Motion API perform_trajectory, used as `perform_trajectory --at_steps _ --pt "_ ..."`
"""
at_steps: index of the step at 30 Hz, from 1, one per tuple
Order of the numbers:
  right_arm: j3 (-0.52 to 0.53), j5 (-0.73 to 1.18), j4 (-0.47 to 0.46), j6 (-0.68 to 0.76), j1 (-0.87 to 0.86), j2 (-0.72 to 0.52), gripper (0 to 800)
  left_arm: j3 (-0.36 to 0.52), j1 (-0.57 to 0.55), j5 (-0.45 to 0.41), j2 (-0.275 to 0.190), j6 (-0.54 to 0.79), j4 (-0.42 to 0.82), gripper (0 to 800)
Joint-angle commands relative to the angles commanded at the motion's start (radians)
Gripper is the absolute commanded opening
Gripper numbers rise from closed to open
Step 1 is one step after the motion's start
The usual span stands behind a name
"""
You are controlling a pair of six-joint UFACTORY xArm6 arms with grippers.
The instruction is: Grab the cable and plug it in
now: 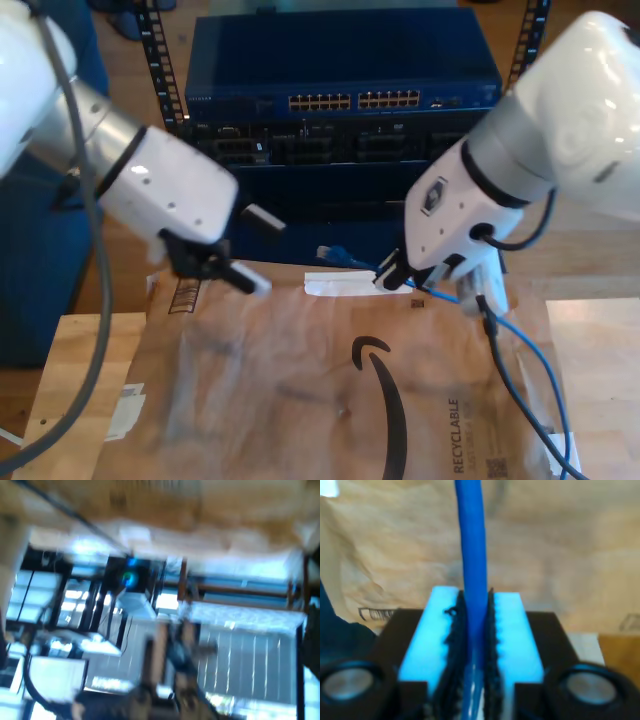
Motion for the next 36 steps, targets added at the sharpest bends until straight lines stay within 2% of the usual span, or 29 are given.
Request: perform_trajectory --at_steps 3,7,10,13,16,21,24,27,31,36 --pt "0.000 0.060 0.123 -0.061 -0.098 -0.026 7 -0.021 0.000 0.003 0.009 0.043 -0.044 799" --pt "0.000 0.091 0.226 -0.147 -0.178 -0.023 9 -0.055 0.003 0.040 0.011 0.052 -0.130 798" --pt "0.000 0.100 0.244 -0.157 -0.180 -0.026 9 -0.055 0.008 0.115 0.011 0.044 -0.210 798" --pt "0.000 0.114 0.272 -0.195 -0.176 -0.023 10 -0.054 0.014 0.146 0.012 0.015 -0.273 795" --pt "0.014 0.129 0.325 -0.218 -0.178 -0.023 11 -0.052 0.012 0.150 0.014 -0.029 -0.272 795" --pt "0.018 0.138 0.327 -0.219 -0.178 -0.023 12 -0.057 0.071 0.150 0.083 -0.121 -0.272 791" --pt "0.015 0.137 0.327 -0.219 -0.176 -0.025 14 -0.055 0.075 0.153 0.084 -0.123 -0.272 759" --pt "0.011 0.137 0.327 -0.219 -0.175 -0.023 16 -0.049 0.075 0.157 0.084 -0.123 -0.270 683" --pt "0.014 0.137 0.327 -0.219 -0.173 -0.023 16 -0.046 0.075 0.173 0.084 -0.123 -0.269 679" --pt "0.011 0.137 0.327 -0.219 -0.170 -0.021 16 -0.046 0.071 0.235 0.080 -0.118 -0.270 670"
